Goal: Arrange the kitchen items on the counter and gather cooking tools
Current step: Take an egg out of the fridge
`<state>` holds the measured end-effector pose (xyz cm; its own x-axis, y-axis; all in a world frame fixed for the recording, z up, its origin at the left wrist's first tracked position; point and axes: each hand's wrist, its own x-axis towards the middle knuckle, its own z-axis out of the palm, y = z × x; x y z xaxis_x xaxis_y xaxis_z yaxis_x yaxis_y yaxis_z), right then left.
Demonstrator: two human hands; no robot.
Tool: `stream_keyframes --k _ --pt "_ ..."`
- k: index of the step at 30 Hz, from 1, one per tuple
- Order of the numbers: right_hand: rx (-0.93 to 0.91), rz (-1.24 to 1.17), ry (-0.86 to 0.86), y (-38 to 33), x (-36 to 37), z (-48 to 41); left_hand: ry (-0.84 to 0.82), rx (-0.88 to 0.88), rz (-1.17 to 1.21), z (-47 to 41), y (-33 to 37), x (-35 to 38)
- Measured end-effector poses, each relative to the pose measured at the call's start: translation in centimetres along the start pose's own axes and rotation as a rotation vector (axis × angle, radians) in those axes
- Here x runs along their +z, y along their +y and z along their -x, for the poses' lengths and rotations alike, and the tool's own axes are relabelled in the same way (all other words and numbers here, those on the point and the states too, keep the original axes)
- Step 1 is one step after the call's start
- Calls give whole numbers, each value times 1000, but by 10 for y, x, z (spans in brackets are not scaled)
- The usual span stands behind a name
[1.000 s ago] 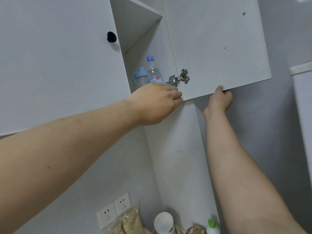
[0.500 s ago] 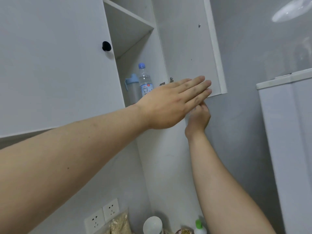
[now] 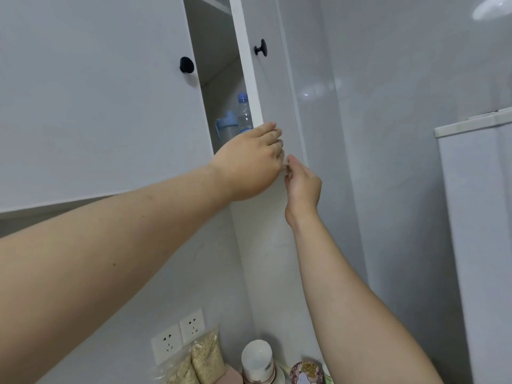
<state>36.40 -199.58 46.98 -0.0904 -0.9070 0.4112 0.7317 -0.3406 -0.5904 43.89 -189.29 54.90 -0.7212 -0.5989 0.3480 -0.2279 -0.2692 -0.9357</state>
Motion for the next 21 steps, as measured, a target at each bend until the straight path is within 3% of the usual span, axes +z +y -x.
stream_keyframes --k 6,21 --pt "-116 397 -126 5 3 13 -152 -52 48 17 4 0" --pt "-185 607 -326 21 18 14 -457 -211 116 35 14 20"
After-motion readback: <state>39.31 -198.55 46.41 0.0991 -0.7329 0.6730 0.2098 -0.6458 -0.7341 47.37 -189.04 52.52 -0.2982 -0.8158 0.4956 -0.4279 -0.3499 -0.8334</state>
